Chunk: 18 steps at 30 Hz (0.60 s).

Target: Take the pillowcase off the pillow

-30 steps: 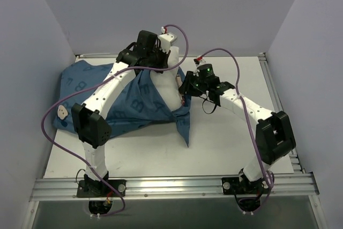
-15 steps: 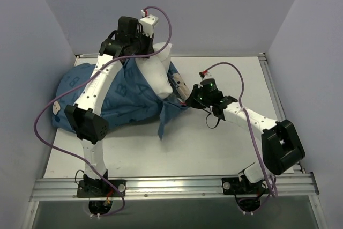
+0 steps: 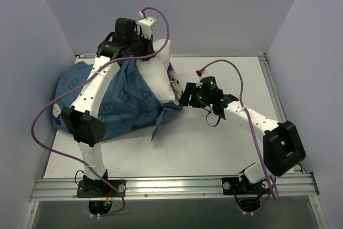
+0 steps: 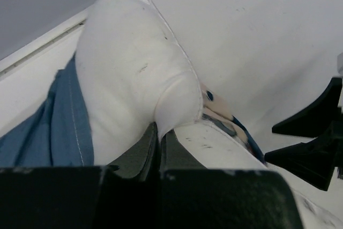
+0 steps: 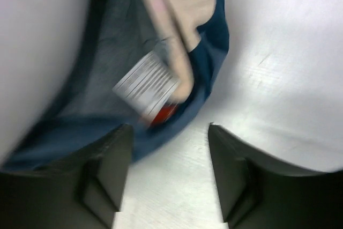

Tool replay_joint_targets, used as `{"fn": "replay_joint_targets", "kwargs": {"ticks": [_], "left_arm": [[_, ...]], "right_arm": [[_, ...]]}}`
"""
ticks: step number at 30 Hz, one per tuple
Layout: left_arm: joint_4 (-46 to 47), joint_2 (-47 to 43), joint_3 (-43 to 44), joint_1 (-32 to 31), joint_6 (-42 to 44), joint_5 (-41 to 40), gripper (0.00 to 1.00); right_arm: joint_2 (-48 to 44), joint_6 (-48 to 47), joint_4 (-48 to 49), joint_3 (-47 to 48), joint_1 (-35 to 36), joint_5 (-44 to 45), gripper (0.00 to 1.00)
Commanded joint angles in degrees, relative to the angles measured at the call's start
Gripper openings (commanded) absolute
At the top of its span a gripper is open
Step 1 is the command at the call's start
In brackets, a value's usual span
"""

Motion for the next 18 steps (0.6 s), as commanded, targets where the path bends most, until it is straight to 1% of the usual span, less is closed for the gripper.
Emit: {"fn": "replay_joint_targets", "kwargs": {"ticks": [1,2,3,4,6,7,8,10,11,14,18], "left_arm": [[7.78,-4.8,-3.45,-1.08,-1.62,1.33,0.02],[8.05,-4.8,-4.25,-1.35,-1.8,1.33,0.02],[8.22,-4.45,-4.87,-1.7,-1.8,1.42,0.02],[8.31,-4.28,-5.31,-1.97,-3.54,1.77,0.02],[8.49,-3.66,-4.97,-3.19,-3.56,1.68,0.02],[8.32,-3.4,-4.61,-3.63,-3.47,1.42,0.02],[8.23,-3.13,-3.57,-4.33,-3.12,1.33,0.02],[7.88,-2.61,-2.51,-4.78,-3.03,1.33,0.02],[7.79,-2.34,-1.89,-4.96,-3.03,1.33,0.02],[7.61,-2.6,-1.62,-5.04,-3.03,1.5,0.02],[7.7,-3.83,-2.68,-5.04,-3.12,1.77,0.02]], "right_arm": [[-4.47,-4.46,-5.16,8.49,-3.14,-1.72,0.62],[-7.0,-4.64,-6.13,9.55,-4.11,-1.64,0.68],[-8.25,-4.73,-7.79,10.35,-4.9,-1.72,0.7],[-9.39,-5.34,-8.51,11.23,-5.6,-2.07,0.75],[-11.94,-6.04,-10.6,13.78,-4.91,-2.77,0.85],[-12.47,-6.4,-10.45,14.3,-2.73,-3.39,0.86],[-13.0,-6.75,-9.75,14.57,-1.23,-5.13,0.98],[-12.48,-7.01,-6.77,14.75,1.93,-7.6,1.0],[-11.17,-6.84,-5.97,14.66,2.21,-9.35,1.0],[-7.75,-6.4,-3.16,14.57,2.3,-9.81,1.0],[-2.91,-4.65,2.9,15.71,3.09,-13.67,1.0]]}}
